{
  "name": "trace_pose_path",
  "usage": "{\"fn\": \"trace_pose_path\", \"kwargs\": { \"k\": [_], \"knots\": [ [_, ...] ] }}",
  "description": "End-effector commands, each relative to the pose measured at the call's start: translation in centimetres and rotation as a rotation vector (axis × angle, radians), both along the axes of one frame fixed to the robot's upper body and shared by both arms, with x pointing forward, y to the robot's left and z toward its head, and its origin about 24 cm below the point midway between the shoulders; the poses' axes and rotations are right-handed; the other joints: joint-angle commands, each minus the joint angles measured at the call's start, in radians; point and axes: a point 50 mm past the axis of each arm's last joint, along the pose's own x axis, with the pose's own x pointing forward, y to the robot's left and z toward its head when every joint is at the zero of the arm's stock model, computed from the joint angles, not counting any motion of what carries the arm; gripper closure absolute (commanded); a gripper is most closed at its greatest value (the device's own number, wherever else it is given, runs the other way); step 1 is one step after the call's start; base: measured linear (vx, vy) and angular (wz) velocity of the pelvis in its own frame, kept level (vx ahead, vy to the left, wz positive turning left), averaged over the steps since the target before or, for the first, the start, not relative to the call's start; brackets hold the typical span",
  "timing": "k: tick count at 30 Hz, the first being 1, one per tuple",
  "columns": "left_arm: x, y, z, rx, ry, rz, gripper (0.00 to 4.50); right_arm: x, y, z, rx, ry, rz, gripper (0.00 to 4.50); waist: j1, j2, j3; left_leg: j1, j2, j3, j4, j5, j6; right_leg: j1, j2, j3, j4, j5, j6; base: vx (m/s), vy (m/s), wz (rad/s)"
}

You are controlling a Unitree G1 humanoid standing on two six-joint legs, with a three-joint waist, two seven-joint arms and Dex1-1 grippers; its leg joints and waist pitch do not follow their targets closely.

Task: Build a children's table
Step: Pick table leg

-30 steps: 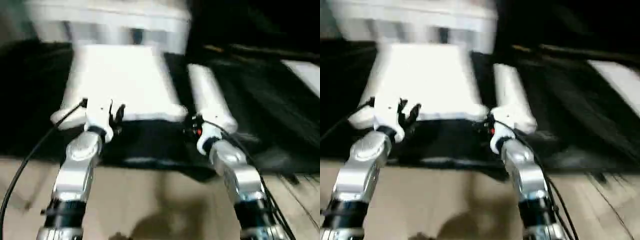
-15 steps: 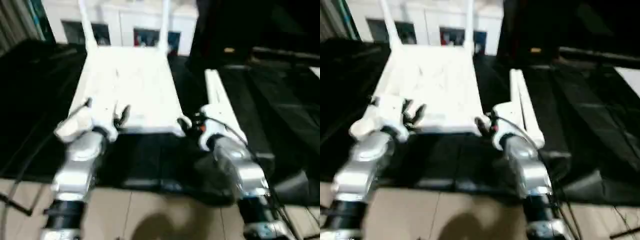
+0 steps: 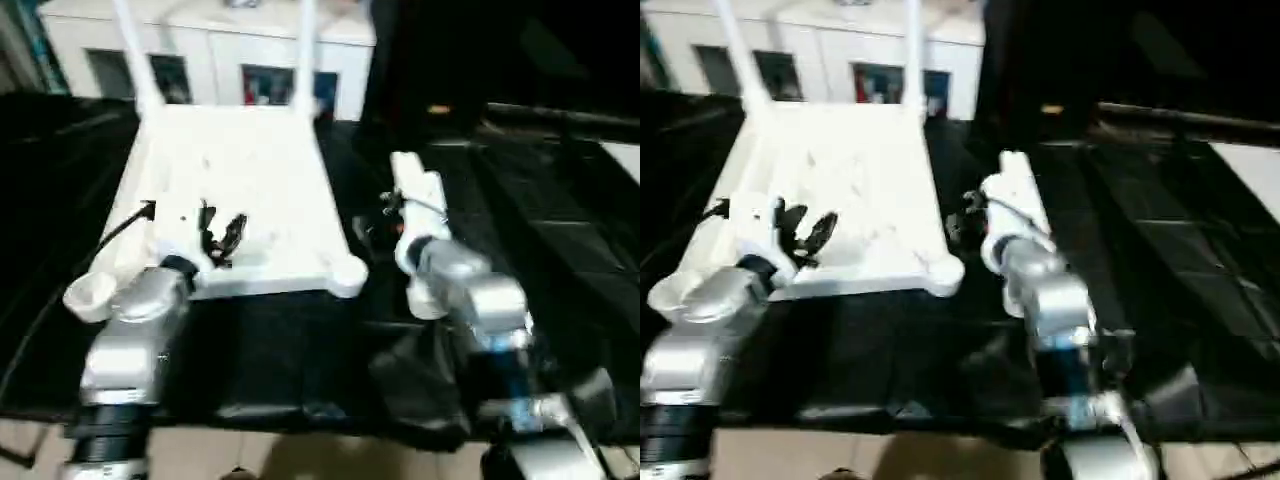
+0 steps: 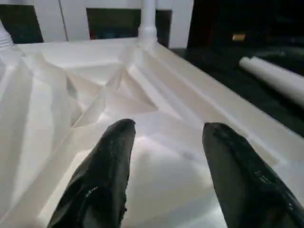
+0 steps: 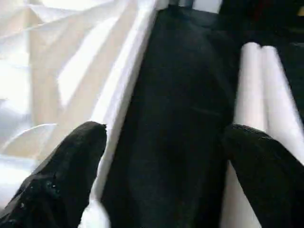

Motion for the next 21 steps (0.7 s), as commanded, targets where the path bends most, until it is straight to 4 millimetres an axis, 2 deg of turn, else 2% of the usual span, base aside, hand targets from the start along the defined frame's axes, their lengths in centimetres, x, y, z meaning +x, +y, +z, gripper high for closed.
{"fn": "trace_pose_path", "kwargs": {
  "k": [1, 2, 4, 5, 6, 8, 11, 12, 14, 16, 17, 19, 21],
  "knots": [
    [-0.2, -0.4, 0.3, 0.052, 0.011, -0.067, 1.51, 0.5, -1.1, 0.0, -0.018, 0.06, -0.069, 0.0, 0.006, -0.002, -0.062, 0.032, 0.076, -0.005, -0.085, 0.191, 0.028, 0.048, -0.116, 0.055, -0.053, 0.273, -0.201, -0.052, -0.011, 0.0],
    [-0.1, -0.3, 0.8, 0.066, 0.01, -0.097, 1.44, 0.8, -1.3, 0.0, -0.047, 0.092, -0.083, 0.0, 0.01, -0.003, -0.055, 0.047, 0.084, 0.009, -0.104, -0.006, -0.012, 0.04, -0.113, 0.055, -0.061, 0.138, -0.225, -0.067, -0.032, 0.05],
    [0.0, -0.2, 1.7, 0.082, 0.008, -0.143, 1.21, 1.2, -1.5, 0.1, -0.067, 0.124, -0.097, 0.0, 0.009, -0.007, -0.049, 0.049, 0.088, 0.017, -0.113, -0.072, -0.031, 0.037, -0.112, 0.055, -0.068, 0.056, -0.226, -0.07, -0.032, 0.05],
    [0.2, -0.1, 2.4, 0.098, 0.008, -0.179, 1.21, 1.5, -1.7, 0.2, -0.072, 0.139, -0.113, 0.0, 0.008, -0.002, -0.044, 0.053, 0.093, 0.023, -0.121, -0.137, -0.057, 0.027, -0.11, 0.054, -0.073, -0.028, -0.217, -0.073, -0.024, -0.02],
    [0.2, 0.0, 2.7, 0.103, 0.008, -0.19, 1.21, 1.7, -1.8, 0.2, -0.081, 0.148, -0.123, 0.0, 0.006, -0.002, -0.041, 0.055, 0.094, 0.026, -0.126, -0.198, -0.086, 0.023, -0.109, 0.054, -0.076, -0.103, -0.201, -0.073, -0.024, -0.02],
    [0.3, 0.1, 3.2, 0.109, 0.013, -0.205, 1.21, 1.9, -1.9, 0.0, -0.077, 0.192, -0.128, 0.0, 0.007, -0.002, -0.039, 0.057, 0.096, 0.029, -0.129, -0.235, -0.111, 0.015, -0.11, 0.054, -0.079, -0.143, -0.182, -0.057, -0.02, -0.04],
    [-0.1, -0.1, 3.3, 0.128, 0.056, -0.269, 1.21, 2.2, -2.1, -0.5, -0.09, 0.256, -0.141, 0.0, 0.011, -0.013, -0.043, 0.051, 0.095, 0.036, -0.127, -0.192, -0.112, 0.016, -0.112, 0.056, -0.078, -0.115, -0.168, -0.017, -0.006, -0.01],
    [-0.1, -0.2, 3.3, 0.13, 0.062, -0.276, 1.21, 2.2, -2.1, -0.6, -0.092, 0.262, -0.14, 0.0, 0.013, -0.011, -0.045, 0.049, 0.095, 0.04, -0.125, -0.162, -0.106, 0.016, -0.111, 0.055, -0.075, -0.09, -0.167, 0.0, 0.0, 0.0],
    [-0.9, -0.9, 3.1, 0.128, 0.106, -0.345, 1.21, 2.3, -2.2, -1.3, -0.097, 0.307, -0.15, 0.0, 0.016, -0.012, -0.048, 0.047, 0.096, 0.046, -0.122, -0.119, -0.103, 0.015, -0.109, 0.054, -0.069, -0.04, -0.172, 0.0, 0.0, 0.0],
    [-1.0, -1.3, 3.2, 0.118, 0.113, -0.363, 1.21, 2.4, -2.4, -1.3, -0.088, 0.304, -0.168, 0.0, 0.017, -0.012, -0.049, 0.046, 0.097, 0.048, -0.121, -0.104, -0.101, 0.015, -0.107, 0.054, -0.067, -0.009, -0.175, 0.0, 0.0, 0.0],
    [-1.2, -1.6, 3.2, 0.098, 0.117, -0.383, 1.21, 2.6, -2.7, -1.2, -0.065, 0.289, -0.192, 0.0, 0.019, -0.022, -0.052, 0.044, 0.097, 0.05, -0.119, -0.076, -0.09, 0.019, -0.107, 0.053, -0.061, 0.041, -0.181, 0.0, 0.0, 0.0],
    [-1.4, -1.8, 3.1, 0.103, 0.125, -0.394, 1.21, 3.0, -2.8, -0.6, -0.04, 0.246, -0.212, 0.0, 0.021, -0.02, -0.053, 0.044, 0.096, 0.052, -0.117, -0.062, -0.083, 0.018, -0.107, 0.053, -0.061, 0.059, -0.182, 0.0, 0.0, 0.0],
    [-1.5, -1.8, 3.0, 0.109, 0.131, -0.397, 1.21, 3.1, -3.0, -0.5, -0.044, 0.248, -0.218, 0.0, 0.019, -0.022, -0.054, 0.042, 0.093, 0.054, -0.115, -0.035, -0.066, 0.019, -0.102, 0.052, -0.058, 0.098, -0.18, 0.0, 0.0, 0.0]
  ]
}}
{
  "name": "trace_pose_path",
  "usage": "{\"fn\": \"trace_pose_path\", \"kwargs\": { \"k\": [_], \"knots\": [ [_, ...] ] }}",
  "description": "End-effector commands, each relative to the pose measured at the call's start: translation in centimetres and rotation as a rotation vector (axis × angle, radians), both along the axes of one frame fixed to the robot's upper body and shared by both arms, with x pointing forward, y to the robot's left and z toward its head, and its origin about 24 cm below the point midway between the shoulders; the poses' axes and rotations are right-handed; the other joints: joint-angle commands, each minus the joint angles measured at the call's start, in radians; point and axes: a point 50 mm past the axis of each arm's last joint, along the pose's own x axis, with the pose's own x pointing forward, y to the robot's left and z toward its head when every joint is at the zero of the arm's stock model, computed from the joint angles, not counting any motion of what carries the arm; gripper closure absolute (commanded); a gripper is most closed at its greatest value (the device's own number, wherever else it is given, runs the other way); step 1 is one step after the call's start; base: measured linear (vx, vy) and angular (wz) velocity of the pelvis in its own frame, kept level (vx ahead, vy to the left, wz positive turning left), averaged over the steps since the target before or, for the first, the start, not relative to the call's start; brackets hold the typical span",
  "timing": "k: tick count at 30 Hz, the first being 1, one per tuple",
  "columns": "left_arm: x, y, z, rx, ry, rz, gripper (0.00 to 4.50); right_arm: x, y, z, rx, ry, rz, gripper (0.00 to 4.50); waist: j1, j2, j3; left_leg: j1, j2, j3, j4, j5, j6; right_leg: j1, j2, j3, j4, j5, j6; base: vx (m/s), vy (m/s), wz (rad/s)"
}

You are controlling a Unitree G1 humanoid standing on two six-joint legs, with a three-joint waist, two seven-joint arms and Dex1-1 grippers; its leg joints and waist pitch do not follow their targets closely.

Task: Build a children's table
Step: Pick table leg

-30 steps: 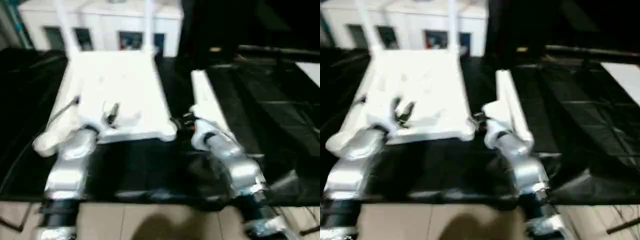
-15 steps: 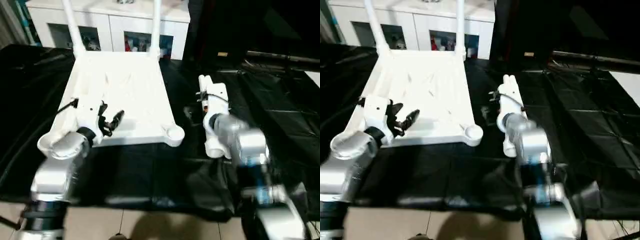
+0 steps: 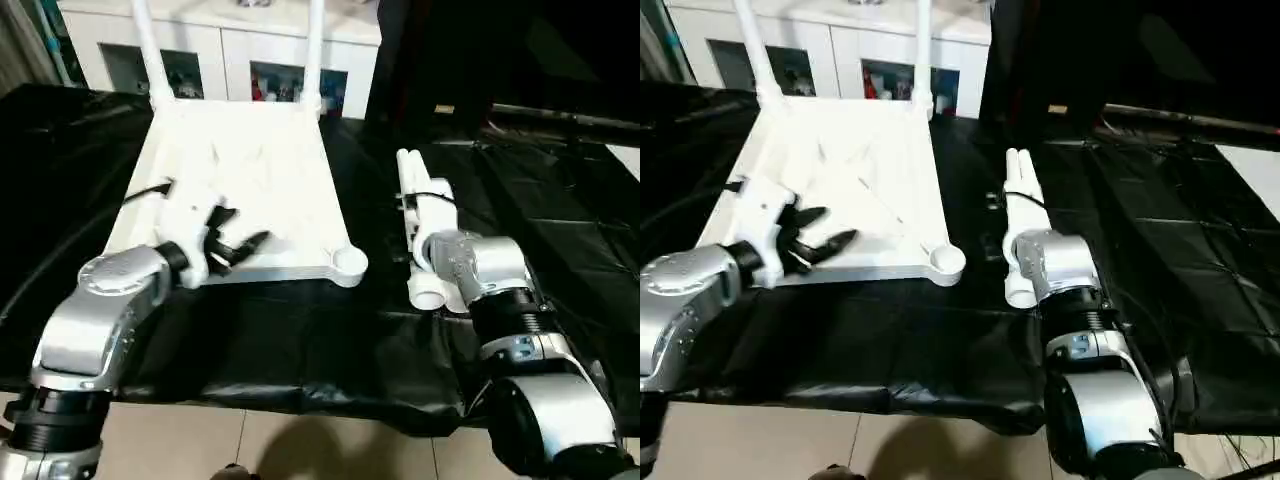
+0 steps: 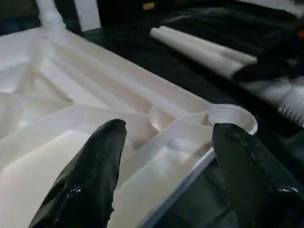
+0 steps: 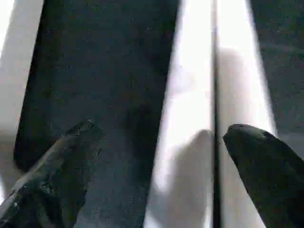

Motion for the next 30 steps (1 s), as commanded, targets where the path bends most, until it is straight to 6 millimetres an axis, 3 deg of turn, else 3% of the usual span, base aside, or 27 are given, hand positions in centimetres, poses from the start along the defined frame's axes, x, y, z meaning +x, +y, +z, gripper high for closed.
{"fn": "trace_pose_path", "kwargs": {
  "k": [1, 8, 9, 21, 22, 30],
  "knots": [
    [-0.3, -0.4, -0.1, 0.005, 0.012, -0.025, 1.21, 0.4, -0.5, 0.8, -0.002, -0.018, -0.018, 0.0, 0.002, 0.007, -0.069, 0.028, 0.061, -0.018, -0.071, -0.074, -0.05, 0.037, -0.087, 0.056, -0.059, 0.079, -0.172, 0.0, 0.0, 0.0],
    [-0.7, -0.2, -0.1, 0.017, 0.042, -0.037, 1.21, 0.2, -0.9, -0.5, 0.072, 0.098, -0.021, 0.0, 0.001, 0.004, -0.065, 0.031, 0.064, -0.017, -0.073, -0.119, -0.058, 0.034, -0.088, 0.057, -0.066, 0.008, -0.173, 0.0, 0.0, 0.0],
    [-0.7, -0.3, -0.2, 0.02, 0.042, -0.037, 1.21, 0.1, -0.8, -0.8, 0.096, 0.114, -0.02, 0.0, 0.001, 0.0, -0.065, 0.03, 0.064, -0.018, -0.074, -0.117, -0.059, 0.035, -0.087, 0.056, -0.065, 0.006, -0.173, 0.0, 0.0, 0.0],
    [-1.3, -0.6, -0.3, 0.022, 0.058, -0.083, 1.21, -0.4, -0.3, -2.7, 0.298, 0.225, -0.05, 0.0, 0.004, -0.004, -0.065, 0.03, 0.066, -0.017, -0.073, -0.11, -0.057, 0.034, -0.089, 0.054, -0.063, 0.018, -0.188, 0.0, 0.0, 0.0],
    [-1.4, -0.7, -0.3, 0.021, 0.062, -0.093, 1.12, -0.5, -0.3, -2.9, 0.311, 0.234, -0.052, 0.27, 0.003, -0.004, -0.065, 0.03, 0.066, -0.017, -0.074, -0.11, -0.058, 0.034, -0.088, 0.054, -0.063, 0.019, -0.188, 0.0, 0.0, 0.0],
    [-2.3, -1.0, -0.3, 0.016, 0.104, -0.162, 0.77, -1.1, -0.7, -4.3, 0.349, 0.293, -0.071, 0.75, 0.0, -0.012, -0.063, 0.033, 0.068, -0.017, -0.078, -0.153, -0.092, 0.028, -0.087, 0.052, -0.066, -0.027, -0.176, 0.0, 0.0, 0.0]
  ]
}}
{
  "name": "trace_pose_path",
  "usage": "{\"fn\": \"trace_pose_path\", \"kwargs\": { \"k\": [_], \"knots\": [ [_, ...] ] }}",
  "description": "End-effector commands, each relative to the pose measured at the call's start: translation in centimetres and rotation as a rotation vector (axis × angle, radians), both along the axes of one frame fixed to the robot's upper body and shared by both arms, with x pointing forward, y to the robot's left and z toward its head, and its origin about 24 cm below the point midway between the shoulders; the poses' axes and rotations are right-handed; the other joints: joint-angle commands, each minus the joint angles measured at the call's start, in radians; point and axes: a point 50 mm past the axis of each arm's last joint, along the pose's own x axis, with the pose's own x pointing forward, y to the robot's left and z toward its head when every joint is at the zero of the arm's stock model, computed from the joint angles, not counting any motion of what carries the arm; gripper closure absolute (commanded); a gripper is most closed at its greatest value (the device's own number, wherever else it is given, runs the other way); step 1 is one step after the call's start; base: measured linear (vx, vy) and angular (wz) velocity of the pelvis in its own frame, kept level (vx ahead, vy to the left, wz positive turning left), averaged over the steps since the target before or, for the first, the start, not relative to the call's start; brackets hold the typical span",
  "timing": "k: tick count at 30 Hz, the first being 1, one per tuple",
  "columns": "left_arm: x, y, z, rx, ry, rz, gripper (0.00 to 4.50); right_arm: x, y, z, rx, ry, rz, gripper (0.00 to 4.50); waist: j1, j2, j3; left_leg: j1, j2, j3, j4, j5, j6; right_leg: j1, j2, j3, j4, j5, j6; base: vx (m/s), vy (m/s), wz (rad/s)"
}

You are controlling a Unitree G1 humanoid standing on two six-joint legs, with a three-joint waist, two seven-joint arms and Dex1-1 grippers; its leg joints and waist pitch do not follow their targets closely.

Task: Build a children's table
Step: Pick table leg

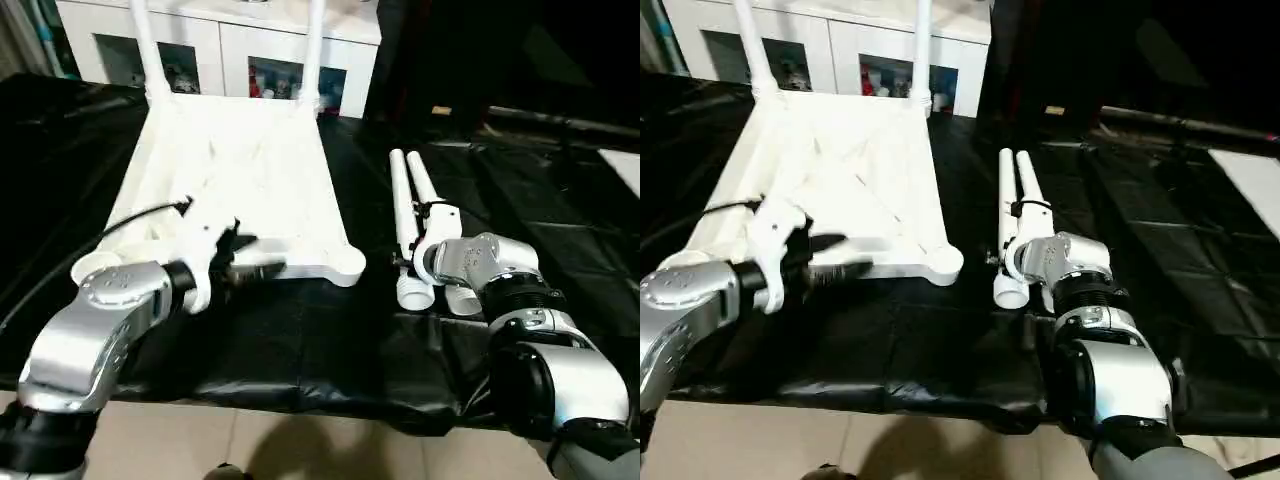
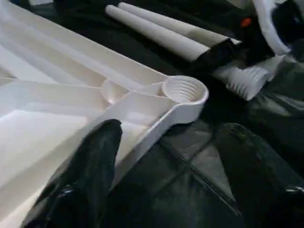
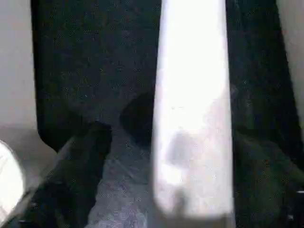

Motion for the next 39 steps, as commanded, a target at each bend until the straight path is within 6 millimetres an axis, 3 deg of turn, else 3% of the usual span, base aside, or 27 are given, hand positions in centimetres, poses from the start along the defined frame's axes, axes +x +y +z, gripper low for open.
{"fn": "trace_pose_path", "kwargs": {
  "k": [1, 2, 4, 5, 8, 11, 13, 16, 18, 21, 23, 24, 25, 26, 27, 28, 29, 30, 31, 32, 35, 36, 38, 39],
  "knots": [
    [-0.2, -0.5, 0.3, 0.002, -0.011, -0.021, 0.66, -0.5, -0.2, -0.9, 0.023, 0.046, -0.011, 0.96, 0.0, 0.02, -0.06, 0.031, 0.066, -0.018, -0.075, -0.162, -0.096, 0.029, -0.09, 0.055, -0.067, -0.037, -0.174, 0.0, 0.0, 0.0],
    [-0.1, -0.4, 0.4, 0.017, -0.03, -0.013, 0.4, -0.5, -0.3, -0.9, 0.027, 0.049, -0.013, 1.13, 0.0, 0.016, -0.06, 0.031, 0.066, -0.018, -0.075, -0.177, -0.098, 0.029, -0.091, 0.056, -0.07, -0.062, -0.17, 0.0, 0.0, 0.0],
    [0.0, -0.4, 0.2, 0.057, -0.05, 0.019, 0.36, -0.5, -0.4, -1.0, 0.032, 0.052, -0.018, 1.17, 0.0, 0.017, -0.059, 0.03, 0.067, -0.018, -0.076, -0.182, -0.1, 0.029, -0.091, 0.056, -0.071, -0.069, -0.165, 0.0, 0.0, 0.0],
    [0.1, -0.3, 0.0, 0.085, -0.045, 0.04, 0.31, -0.5, -0.5, -1.0, 0.031, 0.052, -0.024, 1.26, 0.0, 0.01, -0.059, 0.03, 0.068, -0.018, -0.075, -0.18, -0.099, 0.029, -0.091, 0.056, -0.071, -0.074, -0.159, 0.0, 0.0, 0.0],
    [0.5, -0.1, 0.3, 0.096, -0.104, 0.11, 0.0, -0.4, -0.8, -1.0, 0.036, 0.053, -0.04, 1.61, 0.0, 0.009, -0.06, 0.03, 0.069, -0.018, -0.075, -0.17, -0.098, 0.029, -0.091, 0.055, -0.071, -0.066, -0.156, 0.0, 0.0, 0.0],
    [0.7, -0.1, 0.6, 0.097, -0.135, 0.142, 0.0, -0.4, -1.1, -1.1, 0.041, 0.053, -0.054, 1.72, 0.0, 0.008, -0.061, 0.028, 0.068, -0.018, -0.074, -0.168, -0.098, 0.029, -0.09, 0.054, -0.07, -0.055, -0.161, 0.0, 0.0, 0.0],
    [0.9, -0.1, 0.7, 0.076, -0.138, 0.171, 0.0, -0.4, -1.2, -1.1, 0.045, 0.051, -0.063, 2.06, 0.0, 0.005, -0.061, 0.028, 0.068, -0.018, -0.073, -0.168, -0.096, 0.03, -0.09, 0.053, -0.07, -0.061, -0.16, 0.0, 0.0, 0.0],
    [1.6, -0.4, 1.5, 0.037, -0.244, 0.202, 0.0, -0.3, -1.4, -1.0, 0.059, 0.043, -0.073, 2.19, 0.001, 0.002, -0.061, 0.026, 0.068, -0.017, -0.072, -0.166, -0.087, 0.03, -0.091, 0.054, -0.074, -0.061, -0.163, 0.0, 0.0, 0.0],
    [1.8, -0.5, 1.5, 0.043, -0.241, 0.198, 0.0, -0.3, -1.3, -1.0, 0.07, 0.035, -0.07, 2.49, 0.001, 0.004, -0.061, 0.029, 0.069, -0.018, -0.073, -0.177, -0.088, 0.028, -0.091, 0.052, -0.074, -0.075, -0.159, 0.0, 0.0, 0.0],
    [2.1, -0.5, 1.3, 0.032, -0.218, 0.216, 0.0, 0.1, -1.1, -0.3, 0.097, -0.03, -0.071, 2.59, 0.0, 0.01, -0.061, 0.027, 0.068, -0.019, -0.073, -0.174, -0.091, 0.028, -0.091, 0.052, -0.072, -0.068, -0.159, 0.0, 0.0, 0.0],
    [2.3, -0.4, 1.2, 0.013, -0.17, 0.225, 0.0, 0.4, -0.9, 0.3, 0.123, -0.078, -0.065, 2.64, 0.0, 0.013, -0.065, 0.03, 0.068, -0.017, -0.07, -0.157, -0.089, 0.028, -0.089, 0.053, -0.069, -0.022, -0.163, 0.0, 0.0, 0.0],
    [2.8, -0.5, 1.6, -0.042, -0.16, 0.227, 0.0, 0.7, -0.9, 0.9, 0.136, -0.135, -0.066, 2.64, 0.001, 0.024, -0.065, 0.027, 0.065, -0.018, -0.071, -0.138, -0.087, 0.031, -0.088, 0.053, -0.065, 0.005, -0.172, 0.0, 0.0, 0.0],
    [3.1, -0.4, 1.9, -0.076, -0.16, 0.236, 0.0, 0.9, -0.8, 1.3, 0.142, -0.165, -0.065, 2.64, 0.001, 0.02, -0.066, 0.029, 0.066, -0.015, -0.07, -0.136, -0.085, 0.029, -0.087, 0.053, -0.068, 0.016, -0.175, 0.0, 0.0, 0.0],
    [4.0, -0.6, 2.7, -0.19, -0.137, 0.236, 0.0, 1.2, -0.4, 2.5, 0.19, -0.263, -0.061, 2.64, 0.001, 0.039, -0.068, 0.029, 0.065, -0.018, -0.069, -0.12, -0.086, 0.032, -0.086, 0.052, -0.063, 0.067, -0.187, 0.0, 0.0, 0.0],
    [4.2, -0.6, 2.9, -0.209, -0.132, 0.234, 0.0, 1.3, -0.3, 2.6, 0.2, -0.279, -0.061, 2.64, 0.001, 0.033, -0.067, 0.03, 0.062, -0.012, -0.067, -0.12, -0.082, 0.03, -0.083, 0.054, -0.067, 0.082, -0.189, 0.0, 0.0, 0.0],
    [5.0, -1.0, 3.9, -0.349, -0.107, 0.225, 0.0, 1.4, 0.2, 3.8, 0.248, -0.387, -0.043, 2.64, 0.005, 0.032, -0.073, 0.026, 0.061, -0.013, -0.065, -0.087, -0.067, 0.038, -0.085, 0.053, -0.059, 0.142, -0.206, 0.0, 0.0, 0.0],
    [5.5, -1.4, 4.5, -0.446, -0.099, 0.226, 0.0, 1.4, 0.5, 4.5, 0.262, -0.456, -0.008, 2.64, 0.008, 0.033, -0.073, 0.029, 0.065, -0.014, -0.064, -0.085, -0.063, 0.036, -0.088, 0.052, -0.058, 0.154, -0.215, 0.0, 0.0, 0.0],
    [6.0, -2.3, 5.0, -0.558, -0.05, 0.204, 0.0, 1.1, 1.1, 5.5, 0.285, -0.556, 0.063, 2.64, 0.011, 0.033, -0.069, 0.024, 0.06, -0.011, -0.062, -0.074, -0.048, 0.041, -0.085, 0.052, -0.062, 0.179, -0.223, 0.0, 0.0, 0.0],
    [6.4, -3.4, 5.3, -0.638, -0.012, 0.169, 0.0, 0.4, 1.9, 6.4, 0.319, -0.644, 0.147, 2.64, 0.015, 0.033, -0.071, 0.028, 0.067, -0.013, -0.062, -0.075, -0.042, 0.039, -0.093, 0.054, -0.06, 0.189, -0.229, 0.0, 0.0, 0.0],
    [6.6, -4.1, 5.5, -0.678, 0.014, 0.144, 0.0, 0.0, 2.5, 7.0, 0.344, -0.694, 0.203, 2.64, 0.02, 0.019, -0.07, 0.022, 0.068, -0.016, -0.065, -0.061, -0.019, 0.047, -0.095, 0.051, -0.061, 0.188, -0.234, 0.0, 0.0, 0.0],
    [7.0, -6.3, 4.9, -0.672, 0.075, 0.108, 0.0, -1.9, 4.5, 8.0, 0.434, -0.804, 0.379, 2.64, 0.029, 0.016, -0.064, 0.021, 0.07, -0.015, -0.065, -0.072, 0.02, 0.045, -0.101, 0.053, -0.069, 0.112, -0.227, 0.0, 0.0, 0.0],
    [7.0, -6.7, 4.6, -0.66, 0.085, 0.111, 0.0, -2.4, 5.2, 8.1, 0.451, -0.82, 0.424, 2.64, 0.03, 0.01, -0.063, 0.021, 0.073, -0.016, -0.067, -0.079, 0.028, 0.044, -0.102, 0.054, -0.073, 0.079, -0.215, 0.0, 0.0, 0.0],
    [7.0, -7.0, 4.3, -0.659, 0.094, 0.119, 0.0, -3.2, 6.2, 8.3, 0.472, -0.842, 0.484, 2.64, 0.03, 0.015, -0.06, 0.021, 0.073, -0.017, -0.07, -0.093, 0.021, 0.042, -0.103, 0.054, -0.079, 0.02, -0.206, 0.0, 0.0, 0.0],
    [7.0, -7.1, 4.3, -0.668, 0.099, 0.12, 0.0, -3.6, 6.7, 8.3, 0.481, -0.852, 0.508, 2.64, 0.031, 0.01, -0.059, 0.024, 0.075, -0.017, -0.071, -0.1, 0.017, 0.04, -0.102, 0.054, -0.082, 0.0, -0.202, 0.0, 0.0, 0.0]
  ]
}}
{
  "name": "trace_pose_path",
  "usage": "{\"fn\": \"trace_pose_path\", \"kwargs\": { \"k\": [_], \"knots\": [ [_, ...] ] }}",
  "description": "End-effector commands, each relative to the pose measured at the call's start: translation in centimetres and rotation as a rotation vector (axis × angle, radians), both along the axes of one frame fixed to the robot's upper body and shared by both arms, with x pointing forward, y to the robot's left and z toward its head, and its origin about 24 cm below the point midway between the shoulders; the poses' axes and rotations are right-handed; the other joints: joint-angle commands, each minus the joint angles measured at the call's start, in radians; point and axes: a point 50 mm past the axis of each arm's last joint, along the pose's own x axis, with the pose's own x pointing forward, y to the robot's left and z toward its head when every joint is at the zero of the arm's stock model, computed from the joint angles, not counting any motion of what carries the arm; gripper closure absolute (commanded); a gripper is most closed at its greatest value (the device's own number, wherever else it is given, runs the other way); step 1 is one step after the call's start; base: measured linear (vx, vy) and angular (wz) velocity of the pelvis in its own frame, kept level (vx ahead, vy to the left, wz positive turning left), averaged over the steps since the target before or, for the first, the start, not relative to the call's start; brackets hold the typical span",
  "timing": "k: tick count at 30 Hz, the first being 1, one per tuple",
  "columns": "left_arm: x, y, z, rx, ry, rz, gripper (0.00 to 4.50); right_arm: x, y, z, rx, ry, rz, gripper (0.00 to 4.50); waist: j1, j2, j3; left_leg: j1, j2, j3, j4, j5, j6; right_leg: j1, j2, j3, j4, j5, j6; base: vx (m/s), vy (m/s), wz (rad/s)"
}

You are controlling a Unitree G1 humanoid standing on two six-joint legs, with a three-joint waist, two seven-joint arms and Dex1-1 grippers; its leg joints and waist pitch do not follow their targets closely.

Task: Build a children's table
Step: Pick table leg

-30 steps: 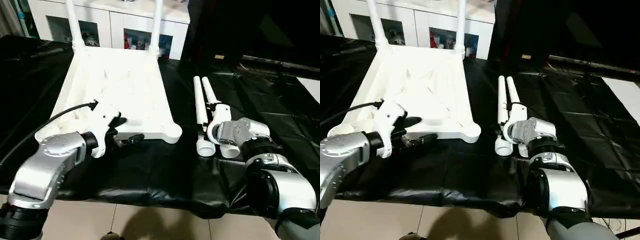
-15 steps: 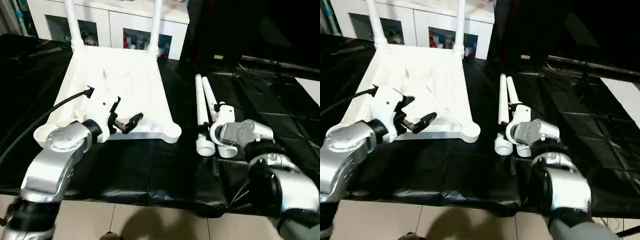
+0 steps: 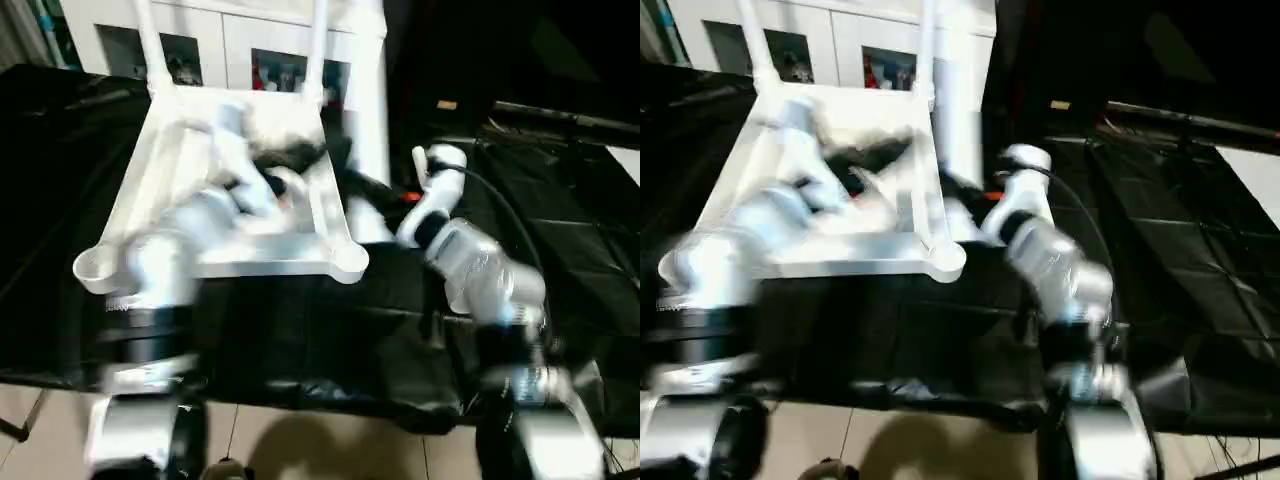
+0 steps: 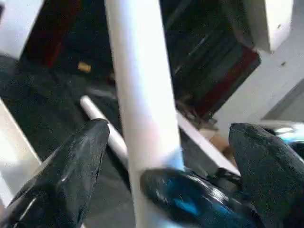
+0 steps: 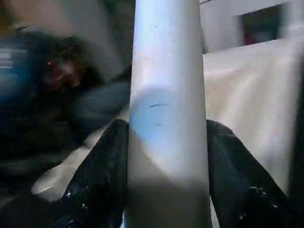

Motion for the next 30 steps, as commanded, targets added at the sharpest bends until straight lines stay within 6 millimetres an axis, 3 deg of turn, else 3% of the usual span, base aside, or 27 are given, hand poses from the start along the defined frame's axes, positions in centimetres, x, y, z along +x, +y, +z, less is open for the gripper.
{"fn": "trace_pose_path", "kwargs": {
  "k": [1, 4, 6, 11, 12, 13, 14, 15, 18, 21, 25, 28, 30],
  "knots": [
    [0.1, -0.2, -0.2, -0.002, 0.022, 0.011, 0.0, -1.0, 0.9, 0.8, 0.019, -0.072, 0.064, 2.64, 0.004, 0.004, -0.07, 0.033, 0.071, -0.025, -0.072, -0.121, -0.002, 0.045, -0.103, 0.059, -0.08, -0.038, -0.191, 0.0, 0.0, 0.0],
    [0.1, -0.3, 0.1, -0.029, 0.022, 0.013, 0.0, -1.7, 2.0, 0.8, 0.016, -0.095, 0.111, 2.64, 0.004, 0.0, -0.068, 0.033, 0.071, -0.026, -0.075, -0.138, -0.015, 0.043, -0.103, 0.058, -0.082, -0.067, -0.184, 0.0, 0.0, 0.0],
    [0.1, -0.2, 0.3, -0.043, 0.018, 0.016, 0.0, -1.8, 2.2, 0.8, 0.0, -0.1, 0.121, 2.64, 0.004, 0.005, -0.067, 0.034, 0.07, -0.026, -0.076, -0.15, -0.032, 0.04, -0.103, 0.06, -0.084, -0.088, -0.177, 0.0, 0.0, 0.0],
    [0.3, -0.3, 1.5, -0.092, -0.017, 0.014, 0.0, -1.8, 1.9, 0.7, -0.053, -0.128, 0.107, 2.64, 0.007, 0.003, -0.068, 0.032, 0.068, -0.026, -0.076, -0.132, -0.036, 0.041, -0.102, 0.06, -0.079, -0.041, -0.167, 0.0, 0.0, 0.0],
    [0.4, -0.2, 1.6, -0.084, -0.018, 0.03, 0.29, -1.8, 1.7, 0.7, -0.06, -0.13, 0.095, 2.64, 0.007, 0.009, -0.068, 0.033, 0.068, -0.027, -0.075, -0.131, -0.035, 0.041, -0.101, 0.06, -0.079, -0.033, -0.168, 0.0, 0.0, 0.0],
    [0.5, -0.1, 1.6, -0.082, -0.019, 0.039, 0.36, -1.8, 1.6, 0.6, -0.066, -0.132, 0.093, 2.64, 0.006, 0.007, -0.069, 0.032, 0.067, -0.026, -0.075, -0.126, -0.033, 0.043, -0.1, 0.06, -0.078, -0.019, -0.167, 0.0, 0.0, 0.0],
    [0.5, -0.1, 1.6, -0.084, -0.021, 0.044, 0.36, -1.8, 1.5, 0.5, -0.078, -0.136, 0.093, 2.64, 0.006, 0.011, -0.069, 0.032, 0.067, -0.027, -0.075, -0.125, -0.033, 0.043, -0.1, 0.06, -0.078, -0.014, -0.167, 0.0, 0.0, 0.0],
    [0.6, 0.0, 1.7, -0.086, -0.021, 0.047, 0.41, -1.9, 1.4, 0.5, -0.085, -0.138, 0.095, 2.64, 0.005, 0.008, -0.069, 0.032, 0.067, -0.027, -0.075, -0.126, -0.034, 0.044, -0.1, 0.06, -0.079, -0.01, -0.167, 0.0, 0.0, 0.0],
    [0.7, 0.1, 1.8, -0.096, -0.02, 0.052, 0.79, -2.1, 1.4, 0.4, -0.101, -0.143, 0.092, 2.64, 0.004, 0.011, -0.07, 0.032, 0.067, -0.027, -0.074, -0.133, -0.036, 0.045, -0.1, 0.06, -0.08, -0.012, -0.17, 0.0, 0.0, 0.0],
    [0.8, 0.0, 1.8, -0.099, -0.019, 0.057, 0.86, -2.2, 1.4, 0.3, -0.111, -0.146, 0.09, 2.64, 0.002, 0.013, -0.07, 0.032, 0.068, -0.029, -0.075, -0.137, -0.036, 0.045, -0.1, 0.061, -0.079, -0.011, -0.175, 0.0, 0.0, 0.0],
    [0.6, 0.0, 1.7, -0.104, -0.028, 0.053, 1.21, -2.2, 1.5, 0.2, -0.118, -0.146, 0.089, 2.64, 0.002, 0.01, -0.069, 0.032, 0.068, -0.028, -0.074, -0.135, -0.032, 0.045, -0.1, 0.061, -0.078, -0.007, -0.179, 0.0, 0.0, 0.0],
    [0.7, 0.1, 1.7, -0.107, -0.023, 0.054, 1.27, -2.3, 1.5, 0.2, -0.126, -0.147, 0.092, 2.64, 0.0, 0.016, -0.07, 0.033, 0.068, -0.028, -0.073, -0.133, -0.032, 0.045, -0.099, 0.061, -0.078, 0.009, -0.184, 0.0, 0.0, 0.0],
    [0.7, 0.1, 1.7, -0.111, -0.021, 0.055, 1.66, -2.3, 1.5, 0.2, -0.129, -0.147, 0.09, 2.64, -0.001, 0.014, -0.069, 0.033, 0.068, -0.028, -0.075, -0.144, -0.036, 0.046, -0.099, 0.061, -0.079, -0.005, -0.184, 0.0, 0.0, 0.0]
  ]
}}
